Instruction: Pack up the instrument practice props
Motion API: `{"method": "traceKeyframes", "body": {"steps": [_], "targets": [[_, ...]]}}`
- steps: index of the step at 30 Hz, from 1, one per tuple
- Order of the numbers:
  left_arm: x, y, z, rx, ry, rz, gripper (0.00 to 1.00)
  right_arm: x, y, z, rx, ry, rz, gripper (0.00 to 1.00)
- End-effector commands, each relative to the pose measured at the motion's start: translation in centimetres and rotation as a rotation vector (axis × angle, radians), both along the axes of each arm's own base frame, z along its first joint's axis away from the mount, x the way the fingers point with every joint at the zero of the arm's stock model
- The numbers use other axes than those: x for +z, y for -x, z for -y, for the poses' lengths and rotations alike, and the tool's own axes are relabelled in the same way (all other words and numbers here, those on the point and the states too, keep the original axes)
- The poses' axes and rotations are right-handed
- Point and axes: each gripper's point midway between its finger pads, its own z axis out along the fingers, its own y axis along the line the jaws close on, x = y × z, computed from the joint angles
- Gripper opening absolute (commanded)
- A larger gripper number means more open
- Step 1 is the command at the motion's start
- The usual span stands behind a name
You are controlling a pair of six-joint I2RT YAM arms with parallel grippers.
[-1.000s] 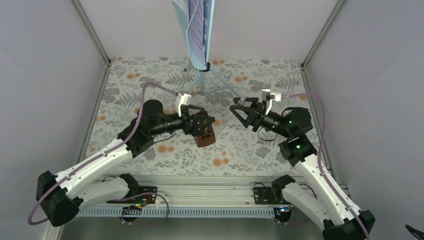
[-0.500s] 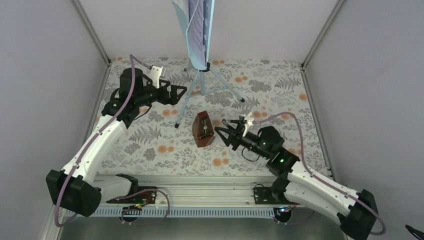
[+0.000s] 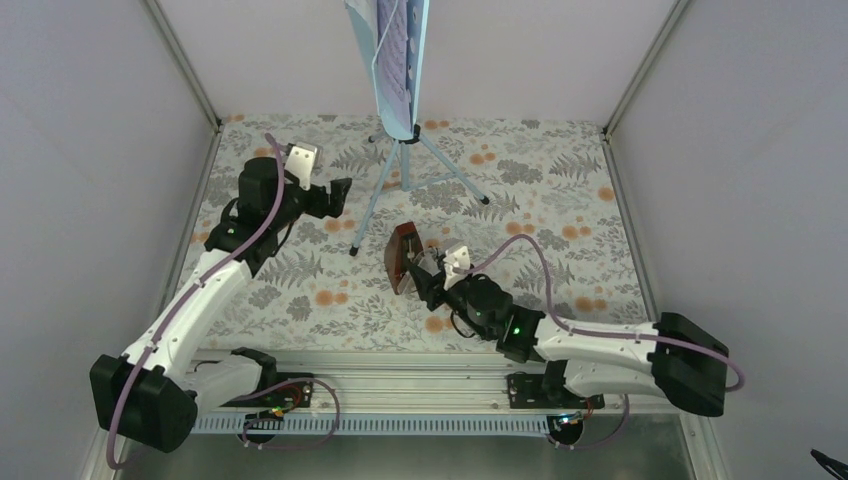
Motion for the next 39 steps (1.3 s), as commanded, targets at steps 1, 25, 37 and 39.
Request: {"method": "traceKeyframes", "body": {"steps": [1, 25, 37, 39], "targets": [[1.5, -0.3, -2.8, 0.121, -0.089, 0.106, 0.99, 1.6, -1.2, 0.4, -0.107, -0.044, 0.103, 0.41], [1.1, -0.3, -2.9, 0.126, -0.112, 0.097, 0.99, -1.9, -2.7, -1.3, -0.149, 0.083, 0.194, 0.42], [1.0, -0.4, -2.8, 0.119, -0.111, 0.095, 0.99, -2.6, -3.2, -1.0, -0.18, 0.065, 0.18, 0.42], [1.1, -0.4, -2.8, 0.119, -0.11, 0.096, 0.99, -2.7, -3.2, -1.0, -0.182, 0.067, 0.181, 0.42]]}}
